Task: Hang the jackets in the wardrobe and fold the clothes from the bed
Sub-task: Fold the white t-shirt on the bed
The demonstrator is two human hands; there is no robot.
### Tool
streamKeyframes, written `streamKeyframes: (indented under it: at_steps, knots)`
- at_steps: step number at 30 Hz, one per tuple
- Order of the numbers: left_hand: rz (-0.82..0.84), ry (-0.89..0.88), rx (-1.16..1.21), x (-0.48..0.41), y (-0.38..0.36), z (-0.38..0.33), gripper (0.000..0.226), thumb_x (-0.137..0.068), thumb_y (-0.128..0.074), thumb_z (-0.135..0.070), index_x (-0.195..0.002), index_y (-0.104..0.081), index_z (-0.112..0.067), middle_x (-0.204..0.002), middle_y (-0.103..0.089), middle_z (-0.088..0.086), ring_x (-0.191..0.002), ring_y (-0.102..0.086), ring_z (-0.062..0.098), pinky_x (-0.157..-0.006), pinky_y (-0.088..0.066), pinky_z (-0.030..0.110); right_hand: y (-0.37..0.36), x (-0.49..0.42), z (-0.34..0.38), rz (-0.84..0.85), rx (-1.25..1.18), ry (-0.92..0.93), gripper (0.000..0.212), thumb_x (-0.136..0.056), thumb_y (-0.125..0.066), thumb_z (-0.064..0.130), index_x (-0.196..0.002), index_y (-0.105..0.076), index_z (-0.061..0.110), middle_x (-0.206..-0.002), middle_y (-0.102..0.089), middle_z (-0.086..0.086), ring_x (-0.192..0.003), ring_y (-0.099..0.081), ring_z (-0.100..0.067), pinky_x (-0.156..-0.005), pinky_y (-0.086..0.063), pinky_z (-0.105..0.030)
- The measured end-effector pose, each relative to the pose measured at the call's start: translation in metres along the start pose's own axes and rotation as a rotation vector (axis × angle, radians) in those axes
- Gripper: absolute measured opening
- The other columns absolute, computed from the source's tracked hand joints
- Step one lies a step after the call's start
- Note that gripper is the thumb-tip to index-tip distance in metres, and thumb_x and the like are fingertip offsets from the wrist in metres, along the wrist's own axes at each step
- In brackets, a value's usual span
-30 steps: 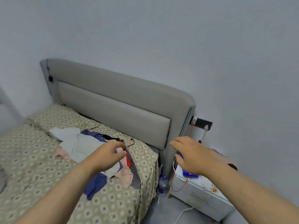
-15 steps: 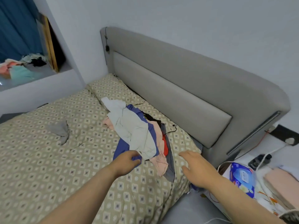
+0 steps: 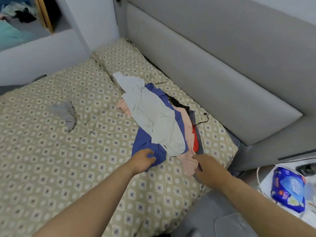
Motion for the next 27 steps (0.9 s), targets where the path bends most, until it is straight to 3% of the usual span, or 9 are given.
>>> streamKeyframes:
  at_steps: [2, 4, 8, 11, 14, 19, 22, 25, 27]
  knots:
    - [-0.008, 0.033, 0.047, -0.026, -0.001, 0.017, 0.010, -0.101, -0.049, -0.021, -0.108, -0.052, -0.028, -0.101, -0.045, -0.012, -0.093, -0.045, 0.009, -0.082, -0.036, 0.024, -0.011, -0.027, 0.003, 0.013, -0.005, -0.019, 0.055, -0.099, -0.048, 0.029, -0.152, -0.035, 0.024, -0.151, -0.040, 0.003, -0.136, -0.040, -0.020, -0.110, -0.032, -0.030]
    - [0.012, 0.040, 0.059, -0.053, -0.006, 0.028, 0.028, -0.100, -0.048, -0.019, -0.082, -0.036, -0.035, -0.084, -0.036, -0.018, -0.077, -0.039, 0.001, -0.073, -0.036, 0.024, -0.028, -0.051, 0.007, 0.027, -0.039, -0.018, 0.051, -0.100, -0.048, 0.026, -0.150, -0.037, 0.021, -0.153, -0.038, 0.004, -0.141, -0.035, -0.018, -0.113, -0.026, -0.026]
    - [0.044, 0.060, 0.118, -0.117, -0.013, 0.036, 0.035, -0.099, -0.045, -0.012, -0.074, -0.033, -0.034, -0.077, -0.036, -0.016, -0.071, -0.037, -0.001, -0.074, -0.037, 0.023, -0.067, -0.117, 0.000, 0.083, -0.068, 0.013, 0.051, -0.099, -0.049, 0.024, -0.149, -0.037, 0.023, -0.153, -0.038, 0.005, -0.141, -0.035, -0.013, -0.111, -0.021, -0.017]
    - [-0.001, 0.094, 0.206, -0.176, -0.023, 0.056, 0.023, -0.099, -0.045, -0.011, -0.087, -0.048, -0.031, -0.084, -0.048, -0.015, -0.077, -0.045, -0.001, -0.082, -0.037, 0.023, -0.092, -0.181, -0.016, 0.068, -0.040, 0.061, 0.047, -0.098, -0.052, 0.018, -0.144, -0.044, 0.019, -0.149, -0.040, 0.001, -0.140, -0.037, -0.017, -0.106, -0.020, -0.012]
    - [-0.013, 0.088, 0.294, -0.228, -0.039, 0.074, 0.031, -0.100, -0.042, -0.007, -0.124, -0.059, -0.019, -0.118, -0.058, -0.004, -0.104, -0.054, 0.011, -0.085, -0.040, 0.018, -0.112, -0.238, -0.034, 0.060, 0.004, 0.084, 0.044, -0.099, -0.051, 0.021, -0.143, -0.048, 0.026, -0.158, -0.029, 0.002, -0.146, -0.028, -0.017, -0.113, -0.022, -0.020]
    - [-0.082, 0.162, 0.374, -0.301, -0.061, 0.103, 0.054, -0.093, -0.042, -0.011, -0.145, -0.048, -0.019, -0.145, -0.040, 0.000, -0.137, -0.039, 0.020, -0.117, -0.031, 0.033, -0.140, -0.305, -0.070, 0.237, 0.238, 0.118, 0.051, -0.093, -0.050, 0.042, -0.144, -0.044, 0.035, -0.164, -0.008, -0.004, -0.147, -0.022, -0.029, -0.122, -0.017, -0.039]
    - [-0.151, 0.226, 0.487, -0.321, -0.071, 0.108, 0.052, -0.092, -0.042, -0.009, -0.143, -0.050, -0.013, -0.145, -0.047, 0.001, -0.135, -0.044, 0.022, -0.112, -0.035, 0.027, -0.138, -0.315, -0.071, 0.223, 0.304, 0.120, 0.049, -0.092, -0.059, 0.031, -0.139, -0.045, 0.023, -0.149, -0.028, -0.003, -0.135, -0.035, -0.027, -0.115, -0.029, -0.038]
    - [-0.368, 0.268, 0.458, -0.321, -0.061, 0.099, 0.039, -0.094, -0.042, 0.002, -0.128, -0.060, -0.007, -0.130, -0.057, 0.004, -0.119, -0.053, 0.021, -0.091, -0.040, 0.021, -0.125, -0.321, -0.076, 0.024, -0.034, 0.040, 0.014, -0.094, -0.049, 0.008, -0.103, -0.058, 0.015, -0.104, -0.056, 0.000, -0.100, -0.054, -0.022, -0.077, -0.042, -0.019]
    - [-0.462, 0.264, 0.473, -0.311, -0.050, 0.094, 0.032, -0.091, -0.044, 0.004, -0.115, -0.062, -0.009, -0.113, -0.060, 0.003, -0.103, -0.055, 0.019, -0.083, -0.042, 0.023, -0.107, -0.320, -0.079, -0.097, -0.271, -0.031, 0.018, -0.091, -0.047, 0.001, -0.101, -0.055, 0.014, -0.088, -0.058, 0.000, -0.086, -0.055, -0.023, -0.067, -0.040, -0.022]
Point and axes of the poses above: each hand's wrist, its own x-axis away from the middle knuckle, its own y-axis out of the back of the hand, z = x × y, the point moved 5 cm from there along -x, towards the middle knuckle
